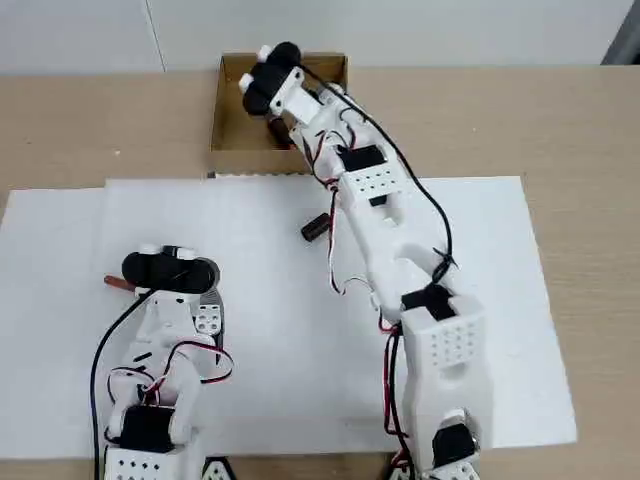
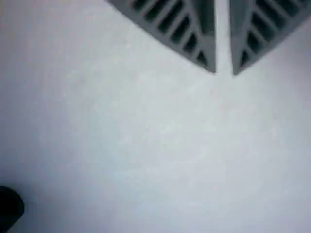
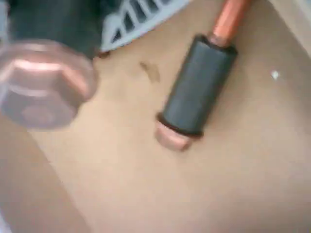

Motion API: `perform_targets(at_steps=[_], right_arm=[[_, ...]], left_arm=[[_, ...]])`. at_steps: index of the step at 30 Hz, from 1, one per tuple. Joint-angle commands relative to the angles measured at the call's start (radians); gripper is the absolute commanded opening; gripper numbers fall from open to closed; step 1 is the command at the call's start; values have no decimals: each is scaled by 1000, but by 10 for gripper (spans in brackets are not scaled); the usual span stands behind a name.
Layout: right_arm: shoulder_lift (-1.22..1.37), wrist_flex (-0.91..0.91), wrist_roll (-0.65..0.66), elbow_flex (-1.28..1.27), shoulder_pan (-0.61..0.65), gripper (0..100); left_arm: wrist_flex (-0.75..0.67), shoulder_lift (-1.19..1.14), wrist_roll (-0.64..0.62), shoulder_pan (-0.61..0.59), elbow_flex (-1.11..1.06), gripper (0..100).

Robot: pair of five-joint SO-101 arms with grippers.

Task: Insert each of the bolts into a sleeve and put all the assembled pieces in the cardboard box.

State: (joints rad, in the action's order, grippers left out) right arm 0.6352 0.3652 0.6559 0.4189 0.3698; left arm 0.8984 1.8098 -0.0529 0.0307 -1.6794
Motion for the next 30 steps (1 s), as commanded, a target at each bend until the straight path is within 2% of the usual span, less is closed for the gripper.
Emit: perform_targets(at_steps=[1, 3, 17, 22, 24, 30], right_arm=[[2, -24, 11, 106, 5, 154], [12, -24, 11, 114, 8, 193], [-16, 7, 11, 114, 5, 186], [-125, 302, -5, 114, 27, 50], [-168, 418, -60, 114, 31, 0], [-271, 730, -255, 114, 42, 17]], left_arm=[[3, 9, 5, -3, 4, 6], [3, 9, 5, -3, 4, 6], [3, 9, 5, -3, 4, 6], [3, 9, 5, -3, 4, 6], [3, 9, 5, -3, 4, 6], [3, 9, 5, -3, 4, 6]])
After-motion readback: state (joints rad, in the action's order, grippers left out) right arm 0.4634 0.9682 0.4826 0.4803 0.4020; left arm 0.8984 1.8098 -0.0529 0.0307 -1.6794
